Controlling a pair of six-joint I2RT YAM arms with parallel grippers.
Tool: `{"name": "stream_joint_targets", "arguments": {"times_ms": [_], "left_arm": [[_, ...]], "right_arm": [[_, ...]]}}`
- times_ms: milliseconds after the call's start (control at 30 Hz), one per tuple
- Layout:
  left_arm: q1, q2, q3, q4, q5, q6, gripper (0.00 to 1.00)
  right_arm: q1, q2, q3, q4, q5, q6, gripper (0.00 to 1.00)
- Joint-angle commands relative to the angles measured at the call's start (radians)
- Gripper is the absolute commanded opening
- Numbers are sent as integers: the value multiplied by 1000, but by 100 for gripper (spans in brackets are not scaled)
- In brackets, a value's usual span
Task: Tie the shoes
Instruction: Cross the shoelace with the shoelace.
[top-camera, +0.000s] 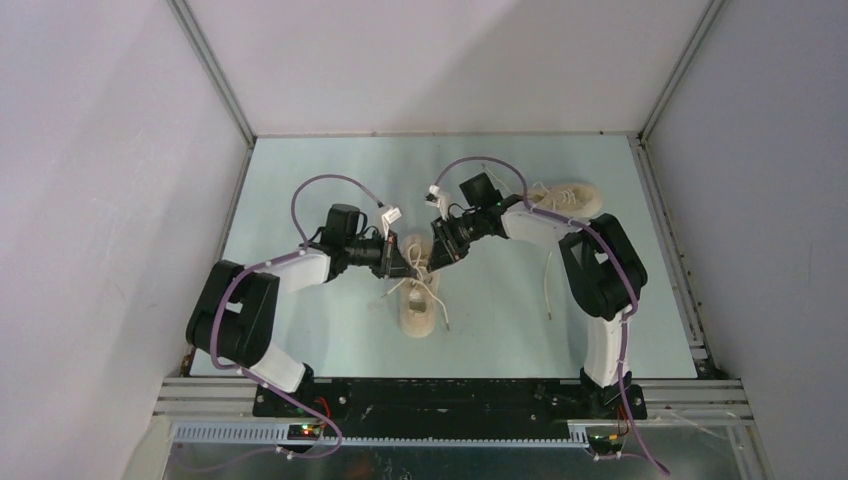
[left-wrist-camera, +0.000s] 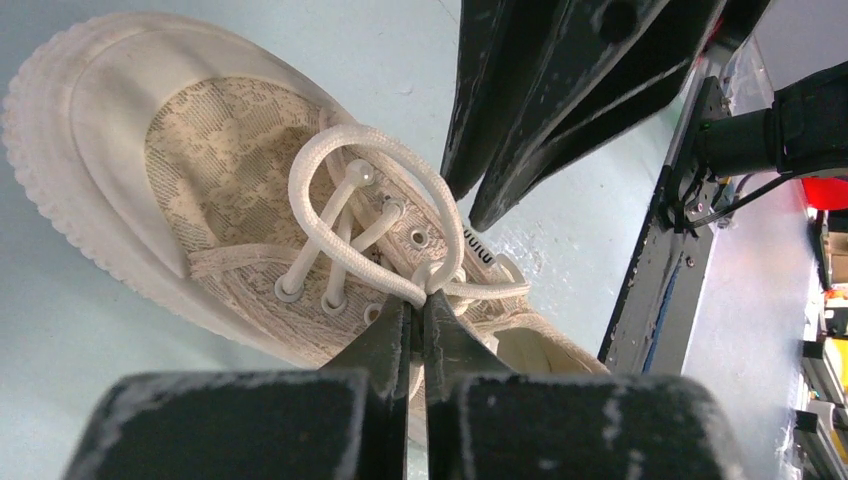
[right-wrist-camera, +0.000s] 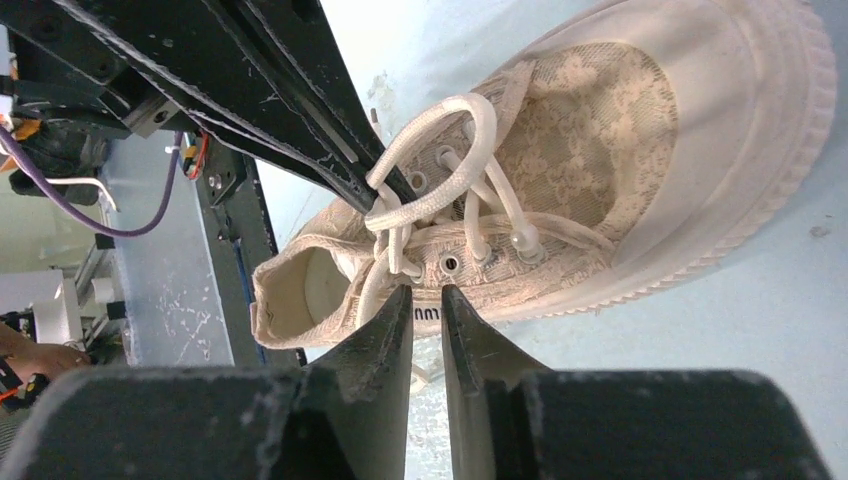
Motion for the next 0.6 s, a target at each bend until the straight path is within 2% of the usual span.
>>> {"name": "stream_joint_targets", "arguments": {"times_ms": [0,300,567], "left_arm": [[12,-39,-2,53,-30,7,0],[12,-55,-11,46,-28,18,0],[13,-62,-15,42,-31,23,0]], "right_arm": [[30,24,49,-18,45,-27,19],[69,67,116,-46,61,-51,16],[88,68,120,-44,18,-63,22]]}}
